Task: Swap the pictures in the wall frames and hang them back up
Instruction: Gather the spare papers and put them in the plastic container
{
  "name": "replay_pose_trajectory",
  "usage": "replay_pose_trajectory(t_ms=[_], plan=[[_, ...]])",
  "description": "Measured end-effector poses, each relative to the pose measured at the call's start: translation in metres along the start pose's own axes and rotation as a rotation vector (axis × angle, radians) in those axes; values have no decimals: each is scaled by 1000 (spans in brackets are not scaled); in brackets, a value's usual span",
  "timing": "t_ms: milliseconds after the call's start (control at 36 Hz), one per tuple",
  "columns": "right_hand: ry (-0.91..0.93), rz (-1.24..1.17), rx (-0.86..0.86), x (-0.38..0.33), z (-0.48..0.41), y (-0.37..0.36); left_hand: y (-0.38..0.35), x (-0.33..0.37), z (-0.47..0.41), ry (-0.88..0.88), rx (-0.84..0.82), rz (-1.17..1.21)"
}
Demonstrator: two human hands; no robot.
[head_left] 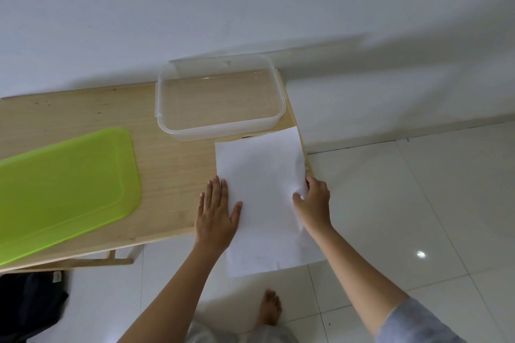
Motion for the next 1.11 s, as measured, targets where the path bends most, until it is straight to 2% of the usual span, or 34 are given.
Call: replay_pose_trajectory(t_ms=[361,500,722,1111], plan=[[-9,78,63,-12,6,-10,3,-6,0,2,-36,-8],[96,116,121,-15,14,-18,1,-7,0,1,-17,6],[166,143,181,-15,17,-15,0,-8,-1,0,-12,-5],[157,25,170,-13,20,-16,2,-6,-1,0,-9,-11]])
Point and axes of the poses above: each hand's wrist, its own z-axis away from the middle knuckle, its own y-axis out of the back of the hand, x = y × z, the point moved 5 cm from there along -z, towards the middle knuckle, and after that the axes turned 11 degrees about z, right-handed, at the moved point
